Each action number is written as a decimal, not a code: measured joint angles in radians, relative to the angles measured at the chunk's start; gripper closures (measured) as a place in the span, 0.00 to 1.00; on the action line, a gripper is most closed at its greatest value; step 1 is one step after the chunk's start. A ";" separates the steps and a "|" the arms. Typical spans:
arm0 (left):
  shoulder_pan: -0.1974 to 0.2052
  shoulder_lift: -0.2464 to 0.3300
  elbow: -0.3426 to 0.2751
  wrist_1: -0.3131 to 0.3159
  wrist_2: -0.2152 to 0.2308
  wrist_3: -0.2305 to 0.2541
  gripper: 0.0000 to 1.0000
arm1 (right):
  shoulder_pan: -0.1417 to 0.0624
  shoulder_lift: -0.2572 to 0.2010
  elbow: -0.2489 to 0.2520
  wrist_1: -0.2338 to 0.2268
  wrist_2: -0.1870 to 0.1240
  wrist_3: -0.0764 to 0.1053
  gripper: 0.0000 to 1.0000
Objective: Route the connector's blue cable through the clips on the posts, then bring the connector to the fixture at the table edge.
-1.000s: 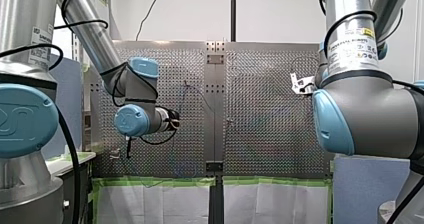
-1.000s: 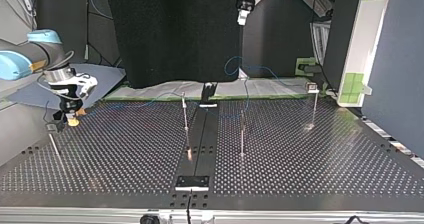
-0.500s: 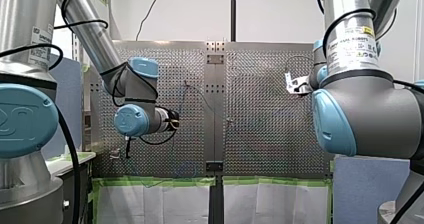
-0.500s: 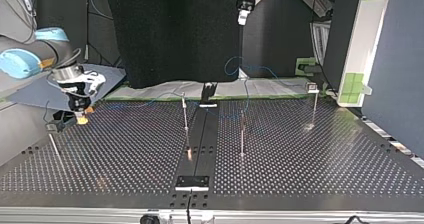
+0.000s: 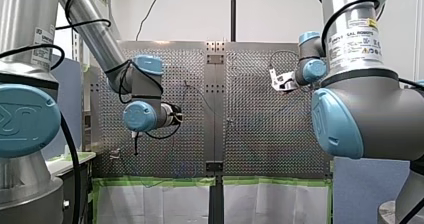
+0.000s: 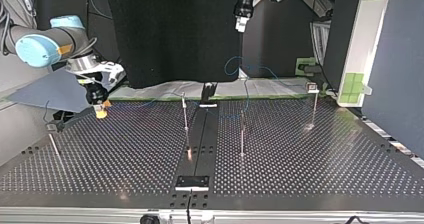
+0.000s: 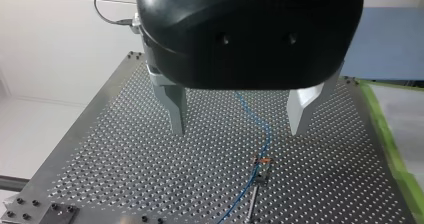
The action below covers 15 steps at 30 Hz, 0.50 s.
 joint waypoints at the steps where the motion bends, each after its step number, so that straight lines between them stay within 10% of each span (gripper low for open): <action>1: 0.002 0.000 0.010 -0.008 0.001 -0.002 0.00 | 0.006 -0.001 0.001 0.005 0.006 0.000 0.02; 15: 0.034 0.000 0.085 -0.123 0.003 -0.075 0.00 | 0.115 -0.001 0.001 0.006 0.114 0.035 0.02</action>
